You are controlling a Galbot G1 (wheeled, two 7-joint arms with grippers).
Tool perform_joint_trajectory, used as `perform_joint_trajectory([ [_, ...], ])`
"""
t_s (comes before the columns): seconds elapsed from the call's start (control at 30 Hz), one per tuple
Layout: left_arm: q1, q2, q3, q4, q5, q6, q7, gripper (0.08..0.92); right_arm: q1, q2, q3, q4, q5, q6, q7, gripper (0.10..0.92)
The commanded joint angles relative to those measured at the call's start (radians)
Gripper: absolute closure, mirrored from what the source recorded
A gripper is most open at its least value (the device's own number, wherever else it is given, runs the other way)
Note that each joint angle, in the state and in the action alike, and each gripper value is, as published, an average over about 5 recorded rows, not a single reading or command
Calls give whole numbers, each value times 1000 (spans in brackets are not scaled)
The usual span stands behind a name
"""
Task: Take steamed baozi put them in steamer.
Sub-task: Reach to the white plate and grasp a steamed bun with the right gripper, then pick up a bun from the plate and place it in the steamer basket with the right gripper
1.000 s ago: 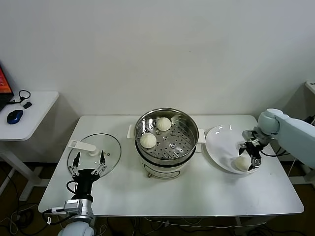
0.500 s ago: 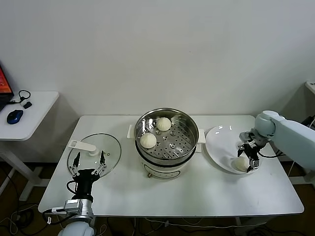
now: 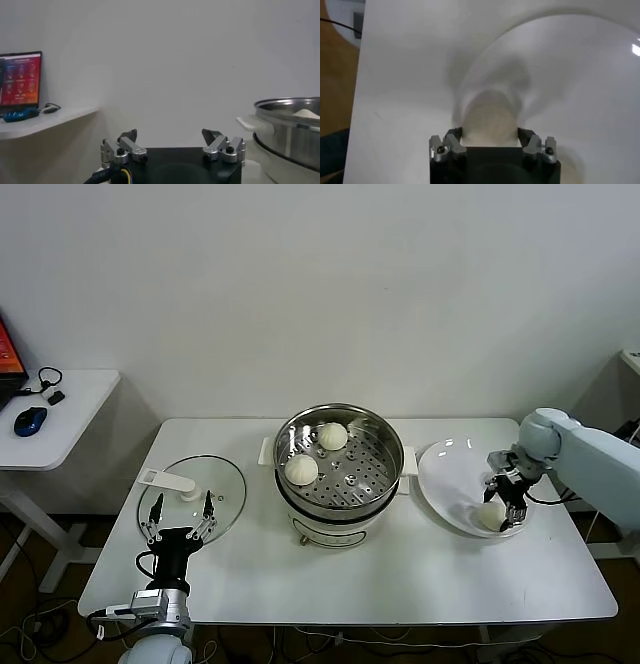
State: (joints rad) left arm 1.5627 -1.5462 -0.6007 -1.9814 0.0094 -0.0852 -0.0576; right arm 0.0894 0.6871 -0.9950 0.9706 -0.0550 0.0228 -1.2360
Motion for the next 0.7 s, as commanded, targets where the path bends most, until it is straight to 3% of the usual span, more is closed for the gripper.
perform_joint_trajectory([
  [0.03, 2, -1, -3, 1, 1, -2, -1, 177, 50, -5, -24, 18, 21, -1, -1, 296],
  [0.3, 5, -1, -6, -3, -1, -3, -2, 177, 237, -28, -128, 160, 98, 17, -12, 304],
  [0.7, 7, -1, -2, -9, 5, -1, -4, 177, 700, 18, -375, 382, 186, 163, -41, 304],
])
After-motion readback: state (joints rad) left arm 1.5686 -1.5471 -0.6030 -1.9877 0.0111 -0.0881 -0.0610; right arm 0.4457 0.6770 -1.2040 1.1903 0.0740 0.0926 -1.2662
